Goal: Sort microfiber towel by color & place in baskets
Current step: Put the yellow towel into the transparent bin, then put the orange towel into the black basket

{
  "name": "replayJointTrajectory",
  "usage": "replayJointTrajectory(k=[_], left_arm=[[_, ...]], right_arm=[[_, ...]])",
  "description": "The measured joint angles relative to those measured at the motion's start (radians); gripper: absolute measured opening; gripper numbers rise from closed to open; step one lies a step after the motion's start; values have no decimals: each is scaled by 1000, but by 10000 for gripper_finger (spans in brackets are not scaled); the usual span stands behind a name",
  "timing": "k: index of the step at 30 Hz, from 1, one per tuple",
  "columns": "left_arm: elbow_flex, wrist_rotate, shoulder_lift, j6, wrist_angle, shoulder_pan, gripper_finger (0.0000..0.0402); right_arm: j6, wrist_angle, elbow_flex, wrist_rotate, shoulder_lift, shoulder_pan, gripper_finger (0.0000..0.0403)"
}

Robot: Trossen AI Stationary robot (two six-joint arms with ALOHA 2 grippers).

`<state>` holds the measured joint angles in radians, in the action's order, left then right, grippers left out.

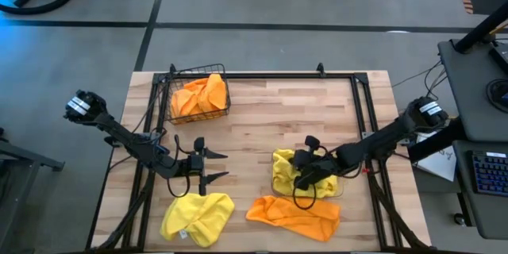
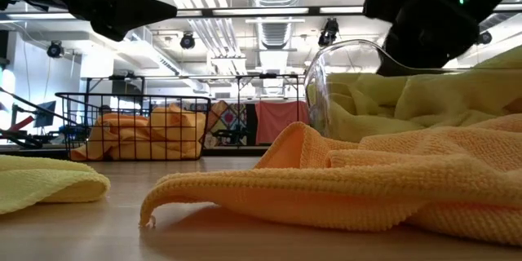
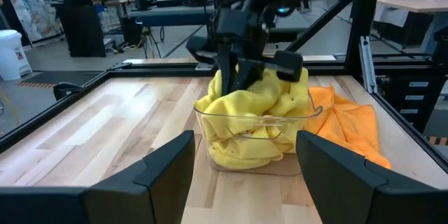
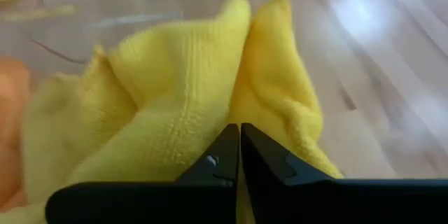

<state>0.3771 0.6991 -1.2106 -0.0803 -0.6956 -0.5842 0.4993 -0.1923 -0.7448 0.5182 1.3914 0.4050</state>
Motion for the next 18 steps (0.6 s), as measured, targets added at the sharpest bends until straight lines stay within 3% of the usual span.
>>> replayJointTrajectory(k=[6,9,13,18], left_arm=[[4,-11,11,-8,17,-3,233],[44,-49,34,-18,129,-3,233],[165,-72,52,-84,415,-3,233],[356,-186,21,-275,962,-3,233]], right_arm=[[-1,-47,0,-14,-83,3,12],[4,-76,-15,-61,-129,3,12],[19,-99,-42,-119,-180,3,12],[17,-127,-87,-153,-211,12,12]])
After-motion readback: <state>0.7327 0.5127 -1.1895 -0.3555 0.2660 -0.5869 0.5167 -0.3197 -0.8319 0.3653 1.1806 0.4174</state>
